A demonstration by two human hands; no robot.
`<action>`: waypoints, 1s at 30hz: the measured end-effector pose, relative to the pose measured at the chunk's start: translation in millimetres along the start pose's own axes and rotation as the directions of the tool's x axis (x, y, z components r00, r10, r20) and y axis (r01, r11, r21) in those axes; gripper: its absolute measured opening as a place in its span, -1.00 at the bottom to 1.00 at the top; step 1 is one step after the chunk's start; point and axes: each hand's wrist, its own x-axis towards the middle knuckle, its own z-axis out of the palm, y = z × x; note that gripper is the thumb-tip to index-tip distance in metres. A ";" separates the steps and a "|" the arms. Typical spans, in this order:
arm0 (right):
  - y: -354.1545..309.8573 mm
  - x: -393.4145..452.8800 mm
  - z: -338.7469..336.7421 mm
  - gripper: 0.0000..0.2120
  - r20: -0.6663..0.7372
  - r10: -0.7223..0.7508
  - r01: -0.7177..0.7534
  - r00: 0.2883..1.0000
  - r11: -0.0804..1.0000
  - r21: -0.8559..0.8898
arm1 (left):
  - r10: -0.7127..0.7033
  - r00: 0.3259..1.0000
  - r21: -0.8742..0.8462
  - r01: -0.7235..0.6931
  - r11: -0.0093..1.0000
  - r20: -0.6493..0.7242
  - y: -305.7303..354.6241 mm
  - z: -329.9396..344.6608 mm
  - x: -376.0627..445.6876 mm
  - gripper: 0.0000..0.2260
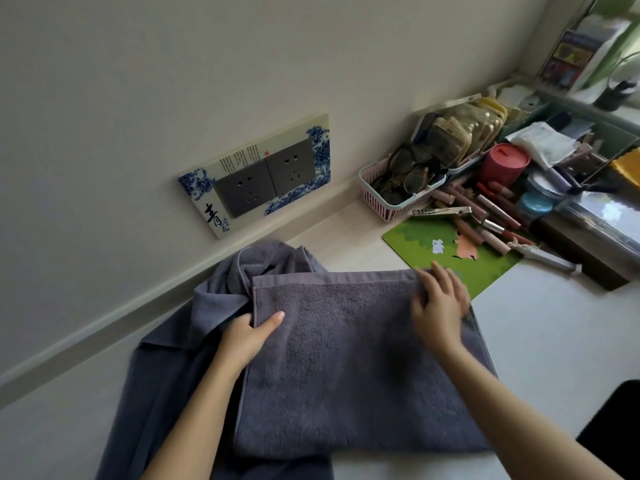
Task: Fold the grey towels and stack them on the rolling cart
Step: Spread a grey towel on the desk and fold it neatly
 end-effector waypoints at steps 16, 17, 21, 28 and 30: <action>-68.2 -69.0 37.7 -0.60 0.563 0.045 -0.533 0.825 0.392 0.750 | 0.197 0.957 -0.445 -0.083 0.891 0.215 39.0 20.2 -80.3 -0.63; -64.2 -77.3 27.8 -0.59 0.567 0.044 -0.537 0.822 0.389 0.749 | 0.221 0.948 -0.455 -0.097 0.885 0.228 46.3 25.6 -84.5 -0.63; -36.0 -113.7 -10.6 -0.13 0.682 0.047 -0.670 0.730 0.249 0.699 | 0.329 0.892 -0.363 -0.209 0.908 0.310 74.7 49.3 -97.5 -0.59; 37.3 -135.1 -64.7 -0.30 0.804 0.137 -0.775 0.578 -0.216 0.594 | 0.343 0.893 -0.075 -0.336 0.939 0.290 113.2 137.2 -113.5 -0.16; 51.6 -124.6 -78.6 -0.33 0.796 0.177 -0.745 0.578 -0.282 0.604 | 0.345 0.911 -0.030 -0.347 0.937 0.226 117.9 159.2 -117.6 -0.24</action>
